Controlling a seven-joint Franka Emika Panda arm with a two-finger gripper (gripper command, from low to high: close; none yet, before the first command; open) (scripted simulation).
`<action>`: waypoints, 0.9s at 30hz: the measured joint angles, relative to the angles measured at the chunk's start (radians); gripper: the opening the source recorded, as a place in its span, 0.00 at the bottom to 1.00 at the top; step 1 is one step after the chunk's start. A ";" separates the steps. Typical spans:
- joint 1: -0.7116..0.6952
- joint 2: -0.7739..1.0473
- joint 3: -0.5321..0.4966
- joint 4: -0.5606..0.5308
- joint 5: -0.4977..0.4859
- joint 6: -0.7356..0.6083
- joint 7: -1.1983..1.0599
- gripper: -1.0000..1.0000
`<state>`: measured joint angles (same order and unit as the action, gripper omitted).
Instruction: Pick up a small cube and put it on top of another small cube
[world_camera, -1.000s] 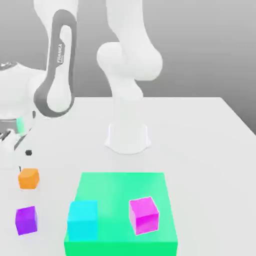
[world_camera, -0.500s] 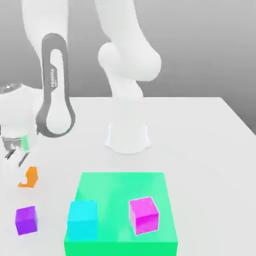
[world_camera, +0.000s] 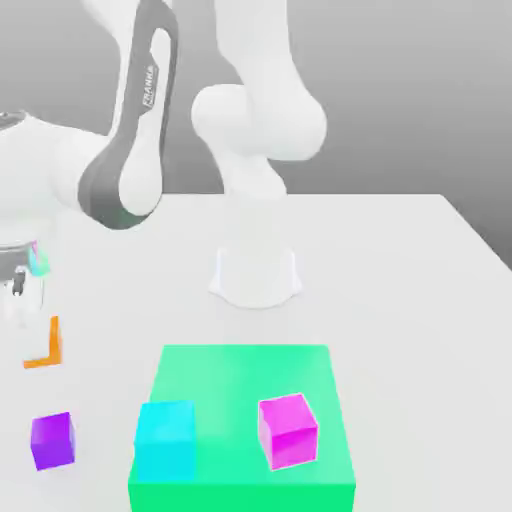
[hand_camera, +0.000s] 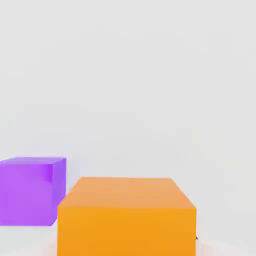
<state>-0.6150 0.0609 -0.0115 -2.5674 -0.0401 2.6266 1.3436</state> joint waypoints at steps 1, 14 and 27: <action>0.015 -0.003 0.009 0.015 -0.001 -0.018 -0.012 0.00; 0.217 -0.042 0.128 0.208 0.026 -0.249 -0.199 0.00; 0.286 0.040 0.165 0.241 0.022 -0.201 -0.259 1.00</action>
